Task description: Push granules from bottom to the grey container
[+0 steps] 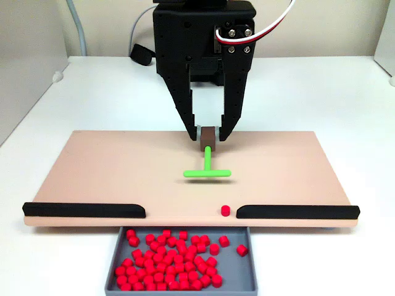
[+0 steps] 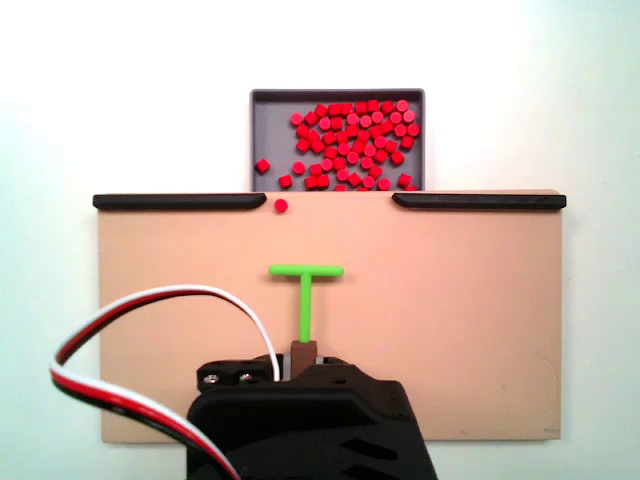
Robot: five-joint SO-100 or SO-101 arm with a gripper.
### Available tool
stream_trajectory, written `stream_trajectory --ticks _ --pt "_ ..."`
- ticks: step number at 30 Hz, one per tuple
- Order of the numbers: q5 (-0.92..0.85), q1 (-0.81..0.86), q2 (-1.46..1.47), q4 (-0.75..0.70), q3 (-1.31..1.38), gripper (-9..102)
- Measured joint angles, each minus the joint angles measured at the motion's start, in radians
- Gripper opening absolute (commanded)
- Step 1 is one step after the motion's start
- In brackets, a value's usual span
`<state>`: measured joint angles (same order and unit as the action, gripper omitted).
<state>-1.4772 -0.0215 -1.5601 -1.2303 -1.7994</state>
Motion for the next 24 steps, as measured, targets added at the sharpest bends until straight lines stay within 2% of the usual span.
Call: stream_trajectory --ticks 15,24 --pt "0.005 0.0 0.071 0.106 0.008 0" --pt "0.005 0.0 0.084 0.11 0.011 0"
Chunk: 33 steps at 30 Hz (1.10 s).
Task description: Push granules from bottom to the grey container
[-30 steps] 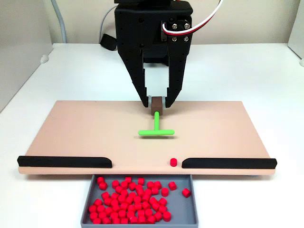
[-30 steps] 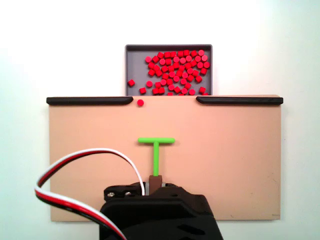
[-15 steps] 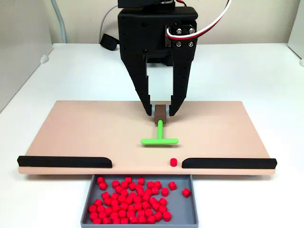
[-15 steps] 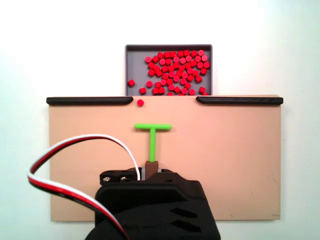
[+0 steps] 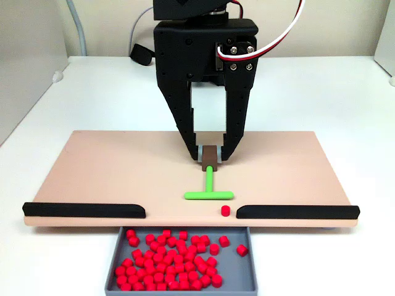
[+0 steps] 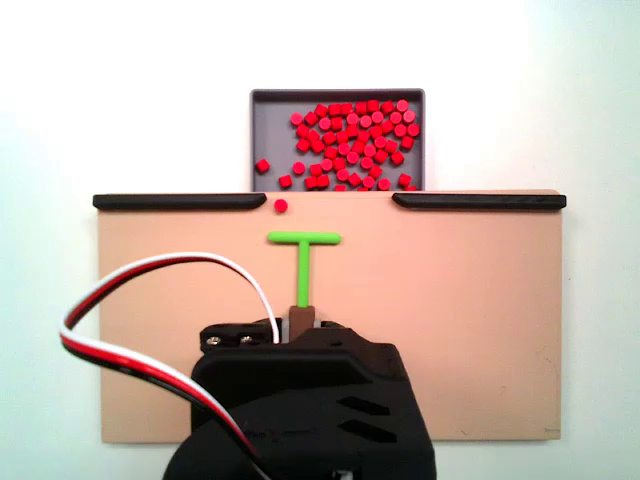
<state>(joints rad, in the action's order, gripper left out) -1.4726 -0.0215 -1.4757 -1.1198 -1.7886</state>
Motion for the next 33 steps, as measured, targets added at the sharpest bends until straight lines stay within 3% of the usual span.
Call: stream_trajectory --ticks 33 --pt "-0.003 0.009 0.046 0.0 0.052 0"
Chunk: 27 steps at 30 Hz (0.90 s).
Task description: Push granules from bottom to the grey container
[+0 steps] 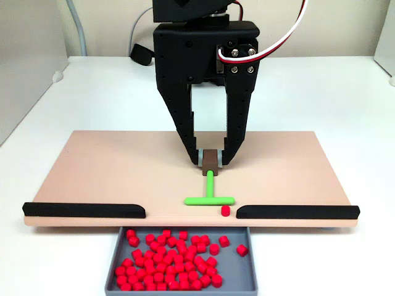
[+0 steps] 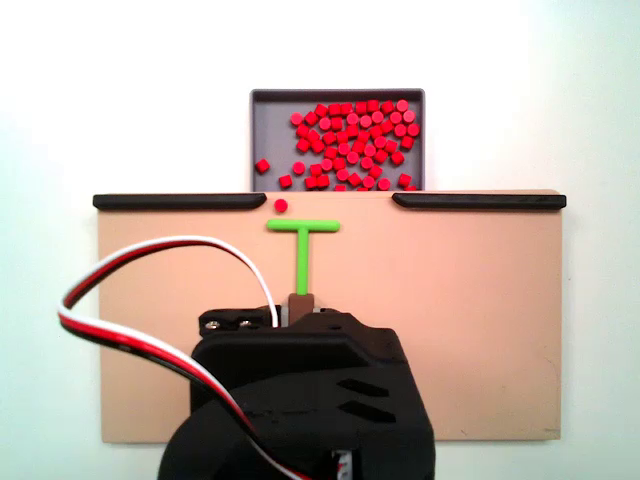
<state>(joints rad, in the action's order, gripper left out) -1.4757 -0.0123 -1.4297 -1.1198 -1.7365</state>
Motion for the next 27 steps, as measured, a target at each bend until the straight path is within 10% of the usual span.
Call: stream_trajectory --ticks 27 --pt "0.0 0.017 0.052 0.002 0.067 0"
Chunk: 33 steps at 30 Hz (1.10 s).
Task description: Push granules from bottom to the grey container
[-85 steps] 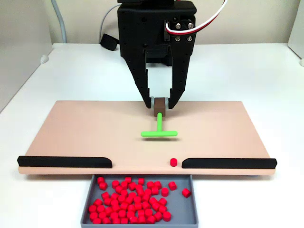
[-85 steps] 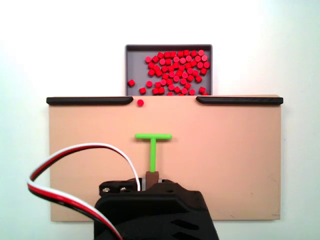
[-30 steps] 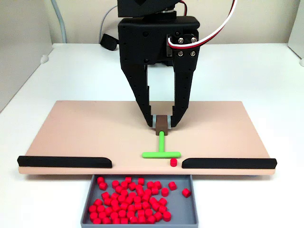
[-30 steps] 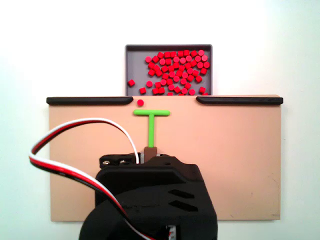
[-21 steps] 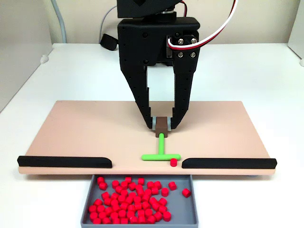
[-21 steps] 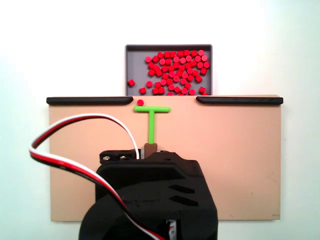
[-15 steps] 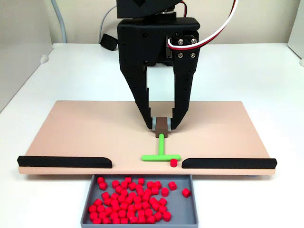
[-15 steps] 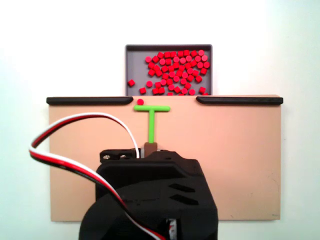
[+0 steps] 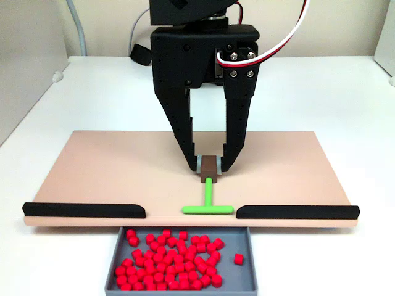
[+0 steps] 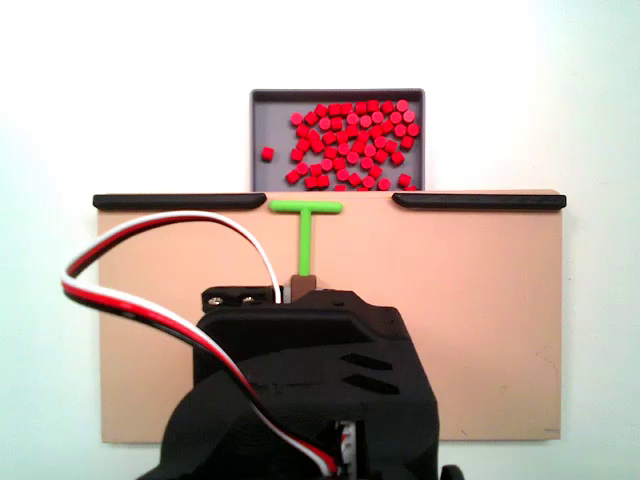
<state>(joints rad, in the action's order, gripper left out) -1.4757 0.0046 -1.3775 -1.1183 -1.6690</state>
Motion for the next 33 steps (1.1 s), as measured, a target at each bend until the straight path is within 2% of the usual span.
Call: stream_trajectory --ticks 33 --pt "-0.049 0.035 0.091 -0.002 0.126 0"
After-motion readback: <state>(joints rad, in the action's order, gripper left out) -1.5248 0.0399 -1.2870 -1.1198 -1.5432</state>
